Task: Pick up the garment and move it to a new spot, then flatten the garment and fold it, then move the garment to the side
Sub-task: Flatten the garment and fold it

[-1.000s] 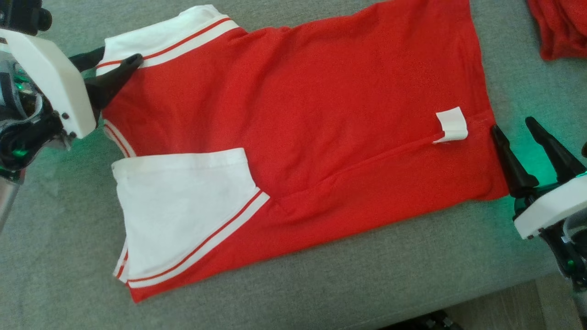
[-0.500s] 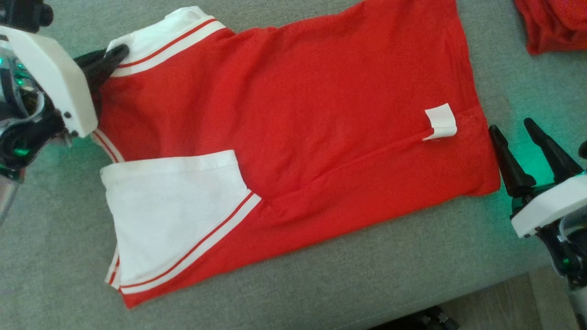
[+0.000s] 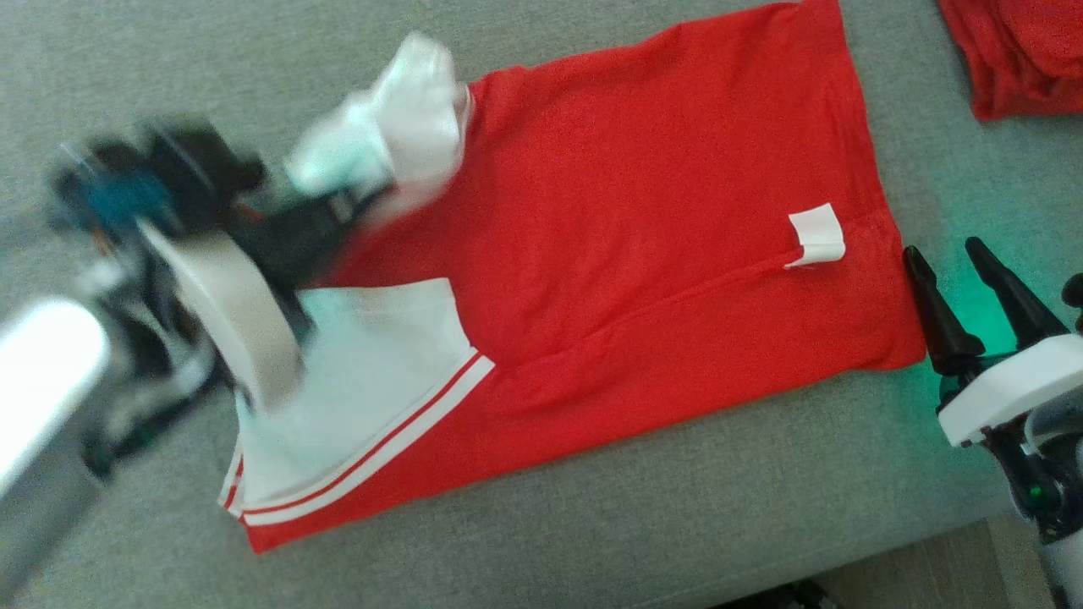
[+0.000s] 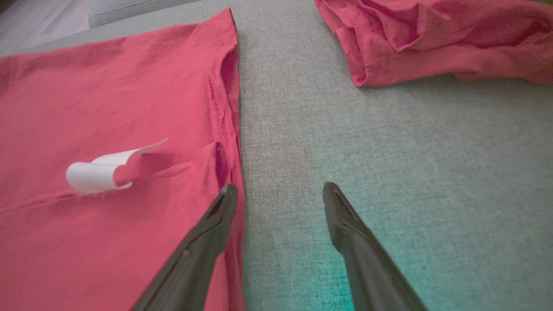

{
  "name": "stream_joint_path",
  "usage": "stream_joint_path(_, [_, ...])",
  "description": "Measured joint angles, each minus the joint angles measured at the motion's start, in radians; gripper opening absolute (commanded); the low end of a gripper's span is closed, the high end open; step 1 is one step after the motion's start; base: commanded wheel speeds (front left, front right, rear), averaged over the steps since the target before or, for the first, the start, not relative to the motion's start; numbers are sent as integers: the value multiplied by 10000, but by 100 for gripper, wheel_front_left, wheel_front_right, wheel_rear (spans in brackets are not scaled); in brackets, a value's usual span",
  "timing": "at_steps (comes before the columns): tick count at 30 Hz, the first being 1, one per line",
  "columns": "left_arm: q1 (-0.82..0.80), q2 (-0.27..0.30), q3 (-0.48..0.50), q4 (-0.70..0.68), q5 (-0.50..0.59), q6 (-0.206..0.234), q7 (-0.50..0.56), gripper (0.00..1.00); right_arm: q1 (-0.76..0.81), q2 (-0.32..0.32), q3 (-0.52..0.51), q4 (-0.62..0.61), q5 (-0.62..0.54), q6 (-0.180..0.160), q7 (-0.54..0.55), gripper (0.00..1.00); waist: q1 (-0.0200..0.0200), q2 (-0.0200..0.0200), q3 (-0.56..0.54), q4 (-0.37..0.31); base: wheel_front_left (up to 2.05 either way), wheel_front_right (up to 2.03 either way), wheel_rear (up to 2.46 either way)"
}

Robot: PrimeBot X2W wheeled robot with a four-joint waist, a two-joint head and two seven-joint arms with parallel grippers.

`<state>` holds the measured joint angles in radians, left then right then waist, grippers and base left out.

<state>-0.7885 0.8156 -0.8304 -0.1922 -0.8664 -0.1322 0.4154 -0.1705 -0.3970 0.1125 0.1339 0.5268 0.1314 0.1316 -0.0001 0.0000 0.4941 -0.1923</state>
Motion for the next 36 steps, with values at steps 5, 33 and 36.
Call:
stream_joint_path(5, [1309, -130, -934, -403, 1154, 153, -805, 100, 26, 56, -128, 36, 0, 0, 0, 100, 0, 0, -118, 172, 0, 0, 0])
stream_joint_path(33, [2225, -309, -299, -282, 1662, 1758, -2403, 100, 420, 230, -345, -105, -31, 0, 104, 100, 1, 0, -300, 582, 0, 0, 0])
stream_joint_path(36, [2092, -385, -399, 391, 1638, 1561, -2314, 100, 405, 316, -224, -33, -23, 0, 84, 100, 1, 0, -246, 461, 0, 0, 0])
